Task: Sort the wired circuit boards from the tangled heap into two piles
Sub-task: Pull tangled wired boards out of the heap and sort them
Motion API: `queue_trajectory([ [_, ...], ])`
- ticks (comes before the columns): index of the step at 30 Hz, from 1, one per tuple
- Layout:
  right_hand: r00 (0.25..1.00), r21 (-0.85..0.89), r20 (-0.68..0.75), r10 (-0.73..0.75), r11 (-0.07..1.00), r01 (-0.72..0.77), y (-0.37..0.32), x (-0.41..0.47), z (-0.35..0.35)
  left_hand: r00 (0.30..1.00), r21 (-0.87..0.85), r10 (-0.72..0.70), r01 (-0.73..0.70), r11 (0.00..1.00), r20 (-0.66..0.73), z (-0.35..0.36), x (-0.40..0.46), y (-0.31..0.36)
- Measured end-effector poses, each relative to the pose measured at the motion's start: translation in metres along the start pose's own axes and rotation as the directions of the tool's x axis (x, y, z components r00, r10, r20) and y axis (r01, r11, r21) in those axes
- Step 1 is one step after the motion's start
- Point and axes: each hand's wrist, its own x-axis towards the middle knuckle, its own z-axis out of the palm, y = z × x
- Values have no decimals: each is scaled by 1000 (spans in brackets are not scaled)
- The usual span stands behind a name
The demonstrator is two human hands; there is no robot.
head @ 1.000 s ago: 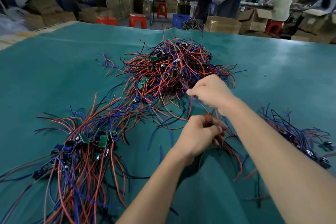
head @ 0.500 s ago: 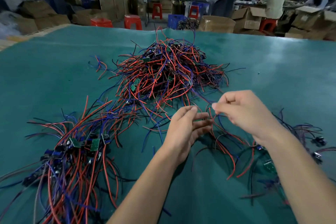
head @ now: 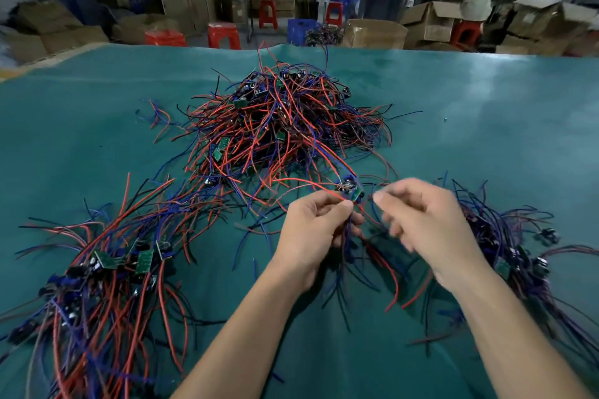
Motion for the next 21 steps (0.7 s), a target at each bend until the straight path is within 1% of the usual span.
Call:
queue_trajectory([
  [1,999,23,-42,14,1000,-13,3,2,3,1000,32,13,-14,999,18,1,-1,-2],
  [4,998,62,44,-40,997,37,6,1,20,997,102,54,-59,993,48,2,-2,-5],
  [5,998,116,43,-51,992,45,5,0,25,997,113,66,-70,991,40,1,-3,-6],
  [7,1000,251,-9,2,968,0,3,1,27,995,97,91,-87,991,-30,1,-2,-6],
  [9,992,337,-97,82,940,-45,2,2,21,980,72,113,-102,992,-162,-3,1,-5],
  [10,985,371,-134,110,927,-53,2,2,16,964,100,139,-119,988,-225,-5,2,-5],
  [12,975,459,-173,140,888,-46,-1,3,5,919,268,242,-159,950,-312,-12,4,-5],
  [14,976,511,-159,149,858,-48,-1,3,-1,872,454,347,-169,875,-345,-16,5,-6],
  [15,980,480,-135,144,875,-63,-1,2,-2,852,535,395,-168,828,-344,-17,5,-6],
  [17,987,330,-76,139,938,-107,1,1,2,835,628,454,-177,758,-312,-15,4,-6],
  [18,988,279,-46,145,952,-127,1,1,5,844,621,451,-193,760,-290,-13,3,-5],
  [19,988,275,-13,156,950,-147,0,1,8,862,591,433,-212,779,-262,-12,3,-5],
  [21,983,371,68,171,910,-184,-4,-1,11,904,501,382,-245,830,-191,-8,1,-4],
])
